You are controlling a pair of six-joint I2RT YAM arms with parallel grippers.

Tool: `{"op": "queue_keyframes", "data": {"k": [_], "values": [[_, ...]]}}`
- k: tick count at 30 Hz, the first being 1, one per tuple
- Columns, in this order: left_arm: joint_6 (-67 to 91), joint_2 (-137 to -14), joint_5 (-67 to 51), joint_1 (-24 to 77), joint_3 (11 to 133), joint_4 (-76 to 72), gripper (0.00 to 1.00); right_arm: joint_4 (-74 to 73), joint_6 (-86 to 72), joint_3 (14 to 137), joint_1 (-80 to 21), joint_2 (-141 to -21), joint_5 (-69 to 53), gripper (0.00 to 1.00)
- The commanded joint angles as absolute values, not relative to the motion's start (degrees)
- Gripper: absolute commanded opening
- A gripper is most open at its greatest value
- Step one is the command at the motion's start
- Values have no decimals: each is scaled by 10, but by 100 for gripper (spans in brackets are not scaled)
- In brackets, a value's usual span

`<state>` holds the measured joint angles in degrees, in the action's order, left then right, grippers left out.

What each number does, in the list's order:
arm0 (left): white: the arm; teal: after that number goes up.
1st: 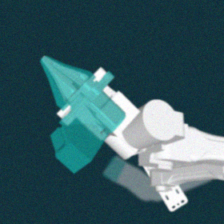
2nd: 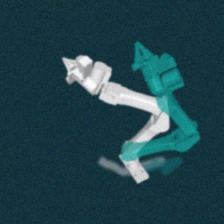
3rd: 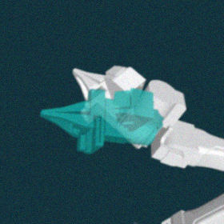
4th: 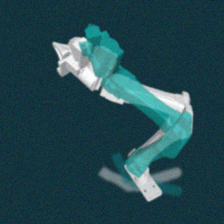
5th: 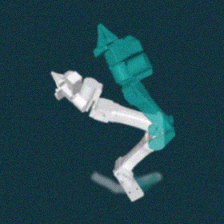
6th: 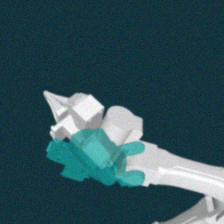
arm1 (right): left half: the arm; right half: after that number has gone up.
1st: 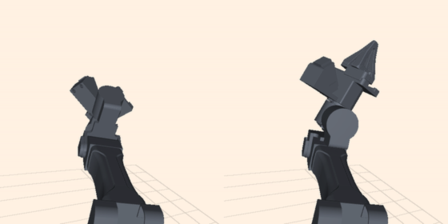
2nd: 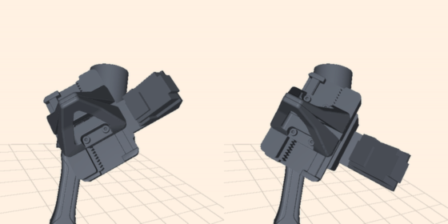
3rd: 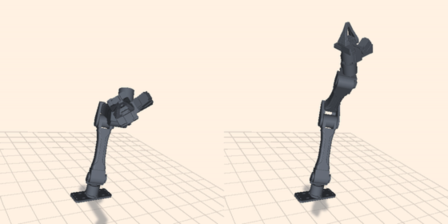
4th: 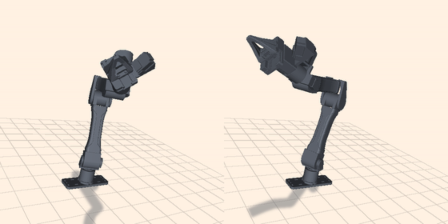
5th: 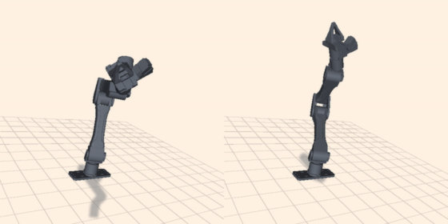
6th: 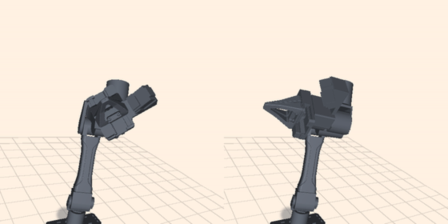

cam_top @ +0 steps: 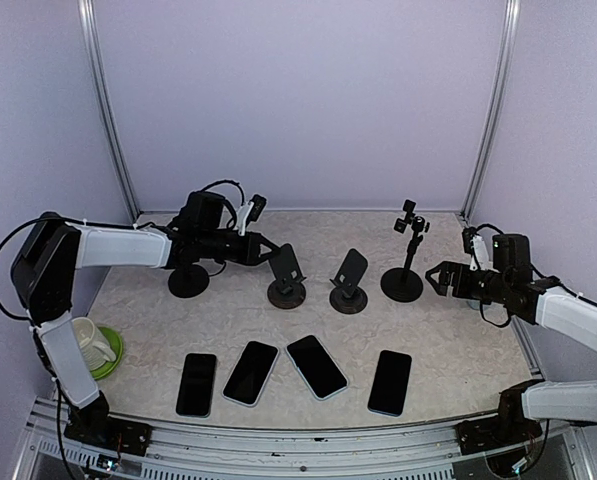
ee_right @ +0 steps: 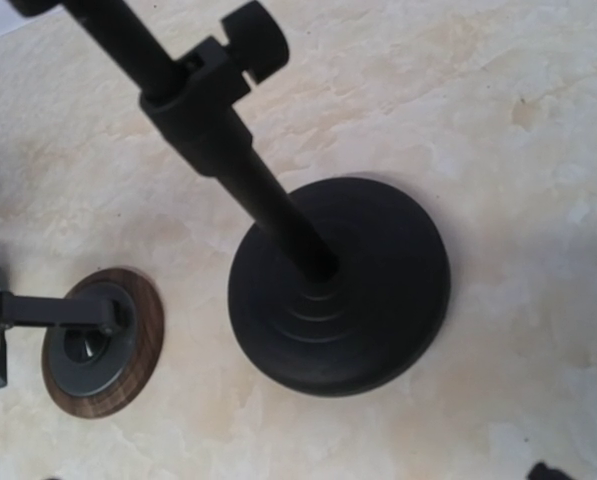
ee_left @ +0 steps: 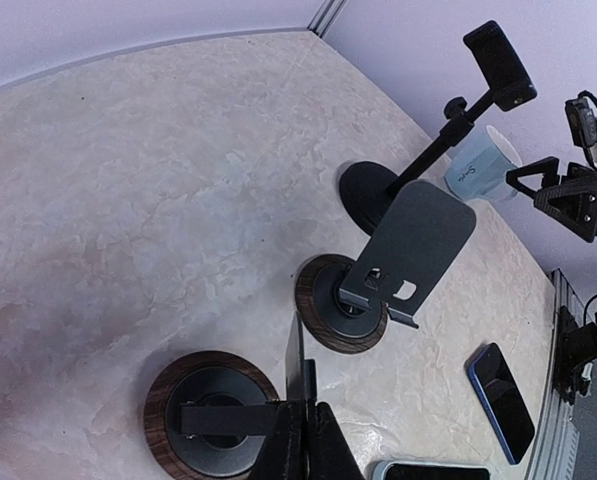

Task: Place the phone on the phone stand
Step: Place the phone stand at the center of the board, then adjust the phone stand at the center of the board.

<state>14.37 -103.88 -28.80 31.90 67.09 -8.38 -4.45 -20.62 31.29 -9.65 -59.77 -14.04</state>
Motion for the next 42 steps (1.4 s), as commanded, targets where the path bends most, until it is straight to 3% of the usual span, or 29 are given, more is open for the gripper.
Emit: {"op": "queue_keyframes", "data": {"k": [1,11,20,34,42], "values": [[128,-1052,-296,321,703,-73,4,-42,-205,313,-105,-594,-139,100],[112,-1078,-274,313,751,-26,15,-47,-205,316,-105,-595,-141,100],[121,-1061,-259,310,748,-27,44,-52,-202,321,-109,-587,-147,100],[152,-908,-78,359,681,-43,98,-72,-191,337,-158,-558,-97,100],[185,-791,135,358,656,0,99,-51,-198,330,-172,-581,-98,100]]}}
